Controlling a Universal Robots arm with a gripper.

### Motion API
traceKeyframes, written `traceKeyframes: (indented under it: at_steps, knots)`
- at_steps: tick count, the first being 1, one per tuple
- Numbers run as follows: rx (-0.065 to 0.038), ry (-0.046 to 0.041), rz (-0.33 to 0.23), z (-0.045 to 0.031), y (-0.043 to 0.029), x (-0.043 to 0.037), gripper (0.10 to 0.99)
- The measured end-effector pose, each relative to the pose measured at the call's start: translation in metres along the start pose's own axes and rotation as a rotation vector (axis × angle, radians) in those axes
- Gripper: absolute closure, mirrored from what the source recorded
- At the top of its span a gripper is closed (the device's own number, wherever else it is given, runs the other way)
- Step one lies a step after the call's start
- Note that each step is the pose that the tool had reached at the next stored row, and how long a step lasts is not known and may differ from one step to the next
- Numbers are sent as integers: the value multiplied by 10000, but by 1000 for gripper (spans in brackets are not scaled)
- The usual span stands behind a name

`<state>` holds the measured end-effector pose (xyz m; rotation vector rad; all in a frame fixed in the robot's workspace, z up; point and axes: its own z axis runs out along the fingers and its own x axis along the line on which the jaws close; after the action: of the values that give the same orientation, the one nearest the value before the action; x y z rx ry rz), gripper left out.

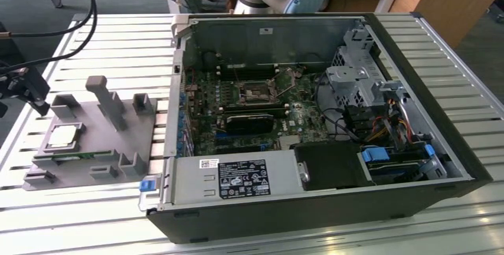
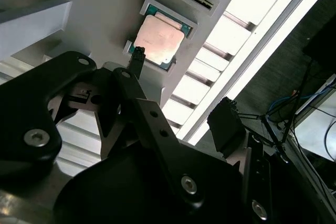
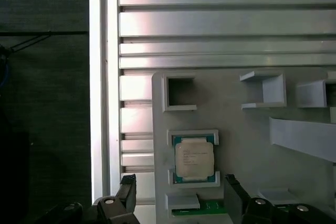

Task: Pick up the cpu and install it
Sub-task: 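Pick up the cpu and move it towards the insertion slot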

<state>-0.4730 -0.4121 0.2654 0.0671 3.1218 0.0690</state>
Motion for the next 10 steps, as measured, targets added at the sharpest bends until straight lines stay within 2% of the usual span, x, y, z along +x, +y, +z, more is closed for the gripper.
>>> traceKeyframes:
  at_steps: [10]
  knots:
    - [0, 1, 0, 74, -3, 1, 325]
